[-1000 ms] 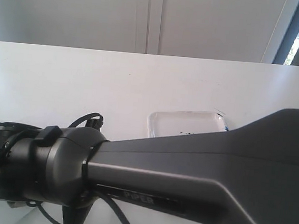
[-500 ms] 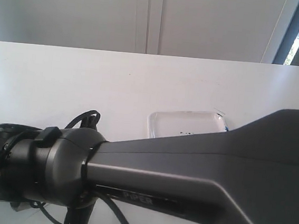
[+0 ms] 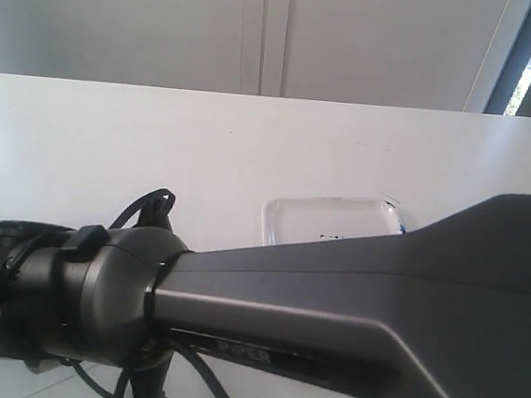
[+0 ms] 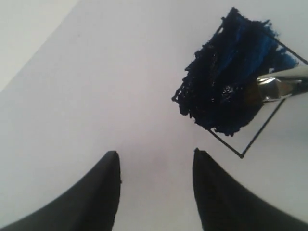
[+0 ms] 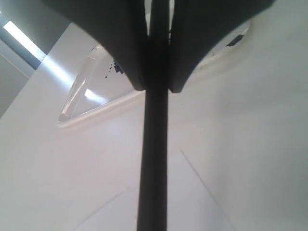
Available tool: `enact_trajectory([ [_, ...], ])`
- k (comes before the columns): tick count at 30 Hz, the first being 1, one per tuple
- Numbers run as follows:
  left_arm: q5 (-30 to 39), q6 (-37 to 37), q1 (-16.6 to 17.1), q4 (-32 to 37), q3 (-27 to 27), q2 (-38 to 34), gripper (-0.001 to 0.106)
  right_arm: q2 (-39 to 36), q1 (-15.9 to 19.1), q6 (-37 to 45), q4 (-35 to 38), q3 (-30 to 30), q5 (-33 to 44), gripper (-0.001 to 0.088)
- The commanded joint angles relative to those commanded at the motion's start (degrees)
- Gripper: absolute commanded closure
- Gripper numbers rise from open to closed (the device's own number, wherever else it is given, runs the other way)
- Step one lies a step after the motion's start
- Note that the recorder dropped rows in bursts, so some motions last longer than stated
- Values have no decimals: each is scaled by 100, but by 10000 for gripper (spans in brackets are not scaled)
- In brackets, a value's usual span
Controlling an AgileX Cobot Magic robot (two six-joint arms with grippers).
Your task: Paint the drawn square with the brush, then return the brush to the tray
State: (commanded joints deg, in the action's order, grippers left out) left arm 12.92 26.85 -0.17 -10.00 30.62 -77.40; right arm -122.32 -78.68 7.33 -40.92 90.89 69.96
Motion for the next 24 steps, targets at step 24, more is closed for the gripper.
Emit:
enact_trajectory([
  [24,733,53,0,74,12,551,536,-234,0,8,-75,-11,0,868],
])
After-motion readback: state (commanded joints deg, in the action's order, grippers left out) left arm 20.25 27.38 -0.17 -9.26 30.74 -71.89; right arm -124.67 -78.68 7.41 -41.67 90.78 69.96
